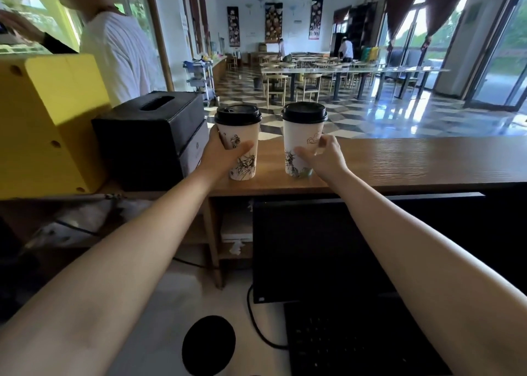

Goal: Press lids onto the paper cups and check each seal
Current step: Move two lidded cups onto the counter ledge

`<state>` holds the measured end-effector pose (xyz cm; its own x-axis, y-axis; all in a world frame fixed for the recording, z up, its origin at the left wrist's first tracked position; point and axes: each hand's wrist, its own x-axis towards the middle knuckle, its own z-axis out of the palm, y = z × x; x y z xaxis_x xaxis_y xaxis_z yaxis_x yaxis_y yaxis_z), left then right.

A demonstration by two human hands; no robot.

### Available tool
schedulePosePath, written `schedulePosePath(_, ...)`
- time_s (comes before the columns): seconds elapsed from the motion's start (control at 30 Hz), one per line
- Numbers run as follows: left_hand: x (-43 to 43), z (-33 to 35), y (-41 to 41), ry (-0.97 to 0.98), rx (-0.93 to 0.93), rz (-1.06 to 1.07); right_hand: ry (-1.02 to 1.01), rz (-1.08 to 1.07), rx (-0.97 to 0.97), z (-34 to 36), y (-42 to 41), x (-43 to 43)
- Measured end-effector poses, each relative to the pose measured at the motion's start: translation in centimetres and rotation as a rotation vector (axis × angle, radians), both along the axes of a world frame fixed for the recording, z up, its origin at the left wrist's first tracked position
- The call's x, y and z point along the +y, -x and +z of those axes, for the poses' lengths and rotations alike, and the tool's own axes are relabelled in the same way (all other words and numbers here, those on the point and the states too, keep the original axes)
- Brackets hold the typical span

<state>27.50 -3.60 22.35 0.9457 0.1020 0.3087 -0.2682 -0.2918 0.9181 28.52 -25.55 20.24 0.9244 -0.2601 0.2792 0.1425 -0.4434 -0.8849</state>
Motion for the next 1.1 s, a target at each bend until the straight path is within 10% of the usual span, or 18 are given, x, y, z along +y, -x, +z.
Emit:
schedulePosePath(0.23, -0.2, 1.5, 3.2, -0.155, 0.216, 0.045, 0.138, 0.073, 0.313, 2.7, 3.3, -1.6)
schedulePosePath(0.53, 6.0, -0.7, 14.2, -0.553, 0.356, -0.349, 0.458, 0.286, 0.259, 2.0, 18.9, 1.5)
schedulePosePath(1.1, 10.4, -27.0, 22.0, -0.099, 0.458, -0.387, 0.072, 0.603, 0.526, -26.0, 31.4, 6.1)
